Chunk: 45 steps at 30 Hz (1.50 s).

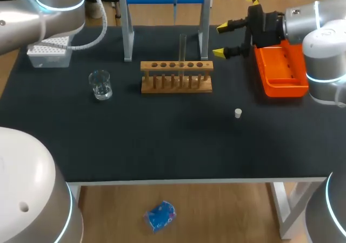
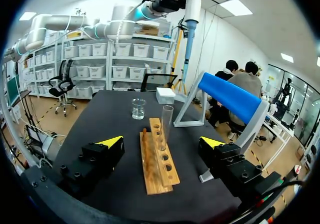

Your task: Invert the test tube, pick up the pipette, mount the tip to pipette, aspirate from beaker and dispense into the tube, eject the tip, return the pipette, and cap with the stopper.

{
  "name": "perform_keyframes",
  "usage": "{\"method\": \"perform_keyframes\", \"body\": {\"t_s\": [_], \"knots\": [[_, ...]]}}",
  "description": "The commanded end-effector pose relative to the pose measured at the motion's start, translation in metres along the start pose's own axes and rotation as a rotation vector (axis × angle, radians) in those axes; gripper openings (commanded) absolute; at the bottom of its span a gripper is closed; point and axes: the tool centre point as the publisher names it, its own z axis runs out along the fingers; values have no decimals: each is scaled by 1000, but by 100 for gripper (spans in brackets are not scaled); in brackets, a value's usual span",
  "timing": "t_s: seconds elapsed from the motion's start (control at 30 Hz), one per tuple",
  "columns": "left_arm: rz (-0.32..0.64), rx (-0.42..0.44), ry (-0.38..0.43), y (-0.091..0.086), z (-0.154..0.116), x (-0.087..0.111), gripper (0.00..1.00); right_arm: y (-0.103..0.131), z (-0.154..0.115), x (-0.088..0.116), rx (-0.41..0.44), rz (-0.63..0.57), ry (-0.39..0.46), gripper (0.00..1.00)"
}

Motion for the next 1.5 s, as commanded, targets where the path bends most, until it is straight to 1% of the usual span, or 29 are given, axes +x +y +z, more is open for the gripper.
{"method": "perform_keyframes", "body": {"t_s": [0.03, 0.3, 0.5, 0.6, 0.83, 1.03, 1.1, 1.33, 1.5], "knots": [[1, -3, 6, -2, 0, -3, 0, 1, 6, 1, 9, -9, 2, 100], [1, -3, 6, -2, 0, -3, 0, 4, 31, 5, 43, -50, 21, 100], [1, -3, 6, -2, 0, -3, 0, 9, 55, 5, 35, -57, 27, 100], [1, -3, 6, -2, 0, -3, 0, 8, 61, 6, 40, -54, 27, 100], [1, -3, 6, -2, 0, -3, 0, -4, 54, 4, 61, -26, -3, 100], [1, -3, 6, -2, 0, -3, 0, -7, 47, -2, 43, -6, -39, 100], [1, -3, 6, -2, 0, -3, 0, -5, 44, -1, 28, -18, -36, 100], [-2, -2, 1, -2, 0, -1, 0, -5, 44, -1, 28, -18, -36, 100], [-6, -8, -3, -7, 2, 1, 0, -5, 44, -1, 28, -18, -36, 100]]}}
